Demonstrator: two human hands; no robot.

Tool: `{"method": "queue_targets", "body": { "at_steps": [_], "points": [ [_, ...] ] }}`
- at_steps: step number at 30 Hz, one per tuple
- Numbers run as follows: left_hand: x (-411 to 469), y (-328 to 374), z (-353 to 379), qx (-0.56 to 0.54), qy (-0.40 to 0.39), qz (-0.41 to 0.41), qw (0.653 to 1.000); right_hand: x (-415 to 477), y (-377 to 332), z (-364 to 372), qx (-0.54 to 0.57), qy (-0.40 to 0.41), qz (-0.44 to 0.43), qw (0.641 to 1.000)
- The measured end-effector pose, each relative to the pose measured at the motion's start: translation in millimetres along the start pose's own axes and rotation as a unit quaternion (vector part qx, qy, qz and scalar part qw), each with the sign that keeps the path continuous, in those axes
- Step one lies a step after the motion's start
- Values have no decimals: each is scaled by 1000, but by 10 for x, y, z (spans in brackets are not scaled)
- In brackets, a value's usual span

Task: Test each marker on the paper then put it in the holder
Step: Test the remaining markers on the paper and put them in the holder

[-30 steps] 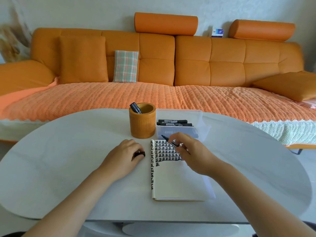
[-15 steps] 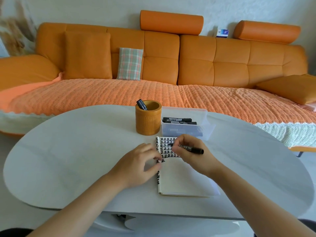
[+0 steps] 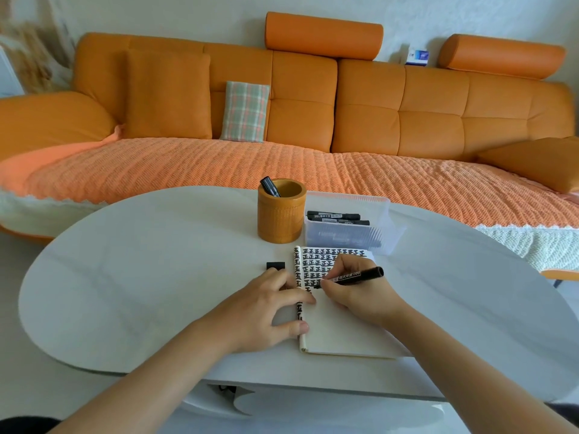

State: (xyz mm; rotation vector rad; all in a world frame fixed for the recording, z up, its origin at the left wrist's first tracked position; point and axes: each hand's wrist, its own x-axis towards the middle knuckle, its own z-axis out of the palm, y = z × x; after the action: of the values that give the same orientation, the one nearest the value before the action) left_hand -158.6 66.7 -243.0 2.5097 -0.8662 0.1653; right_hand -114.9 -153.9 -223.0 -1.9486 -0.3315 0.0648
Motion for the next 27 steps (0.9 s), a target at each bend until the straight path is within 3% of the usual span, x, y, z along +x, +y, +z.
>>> {"method": "queue_targets", "body": {
  "at_steps": [16, 27],
  "points": [
    [35, -12, 31, -17, 3, -21, 1000, -12, 31, -5, -71, -27, -40, 996],
    [35, 1, 31, -21, 9, -24, 999, -39, 60, -19, -62, -34, -58, 996]
  ]
}}
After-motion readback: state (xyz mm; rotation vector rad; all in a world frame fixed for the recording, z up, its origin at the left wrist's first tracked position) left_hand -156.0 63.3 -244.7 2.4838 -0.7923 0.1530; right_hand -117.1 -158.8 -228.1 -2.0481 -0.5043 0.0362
